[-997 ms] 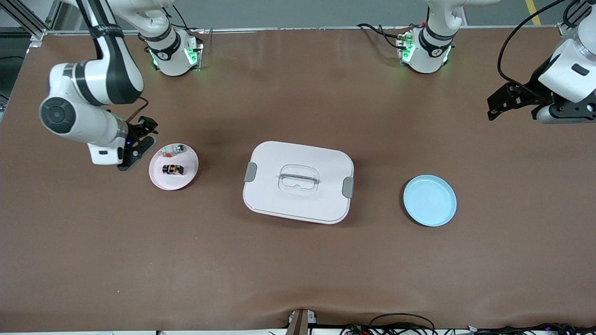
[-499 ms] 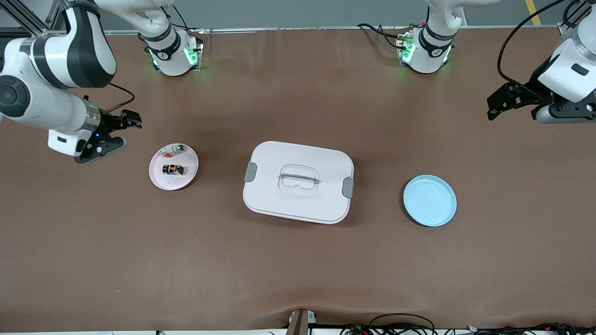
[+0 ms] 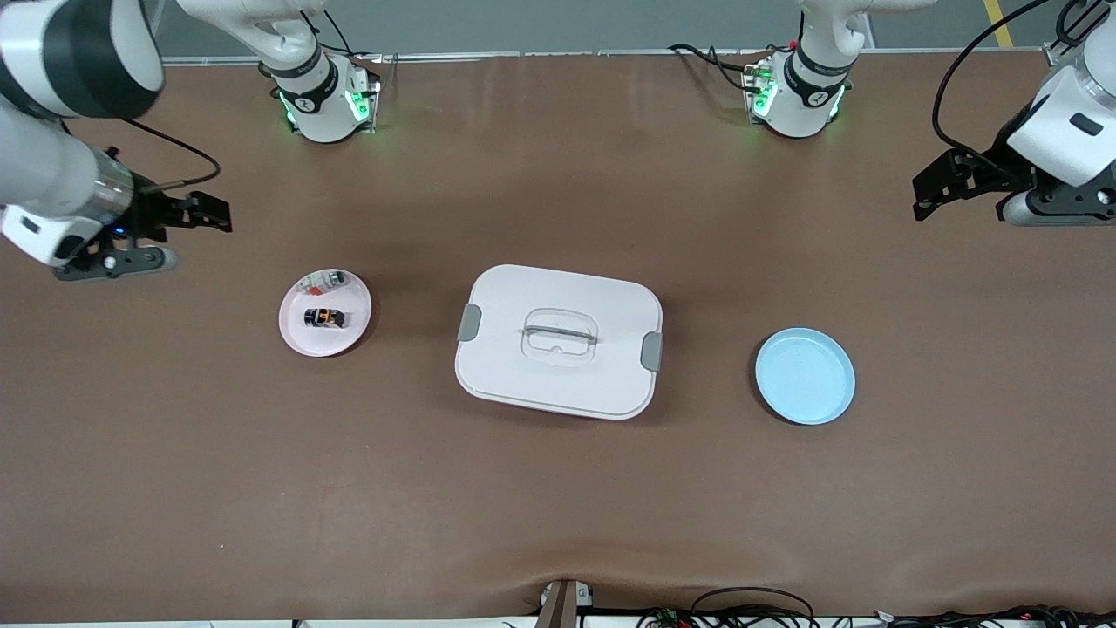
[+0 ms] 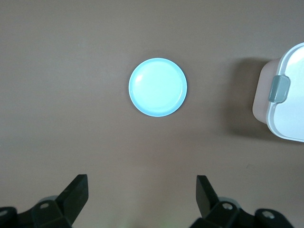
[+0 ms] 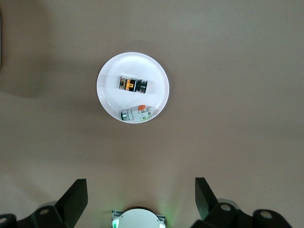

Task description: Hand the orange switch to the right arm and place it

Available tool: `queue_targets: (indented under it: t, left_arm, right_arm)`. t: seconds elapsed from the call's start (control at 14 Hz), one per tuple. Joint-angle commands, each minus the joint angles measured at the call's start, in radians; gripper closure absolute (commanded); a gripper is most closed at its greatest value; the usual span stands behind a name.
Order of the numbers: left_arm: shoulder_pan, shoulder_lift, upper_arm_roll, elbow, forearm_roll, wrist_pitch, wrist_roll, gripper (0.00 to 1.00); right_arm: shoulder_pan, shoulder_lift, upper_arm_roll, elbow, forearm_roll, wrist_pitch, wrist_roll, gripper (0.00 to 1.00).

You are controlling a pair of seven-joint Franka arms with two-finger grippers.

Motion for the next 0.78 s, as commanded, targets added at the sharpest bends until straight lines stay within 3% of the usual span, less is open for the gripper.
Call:
queue_targets:
  t: [0.0,0.28,0.57,0.71]
  left_arm:
    - [-0.003,-0.025,0.004,-0.017,-0.012,-0.007,0.022,0.00]
    - [-0.003,-0.025,0.002,-0.016,-0.012,-0.007,0.022,0.00]
    - [-0.001,-0.025,0.002,-0.016,-0.013,-0.007,0.022,0.00]
    - [-0.001,-0.025,0.002,-0.016,-0.013,-0.005,0.022,0.00]
  right_arm:
    - [-0.041,0.020,0.014,0.087,-0.005,-0.046,0.046,0.00]
    - [-0.044,0.026,0.016,0.152,-0.004,-0.060,0.179,0.00]
    - [-0.038,0.093,0.017,0.349,-0.004,-0.211,0.241,0.00]
    - [-0.033,0.095,0.025,0.388,0.002,-0.215,0.236,0.00]
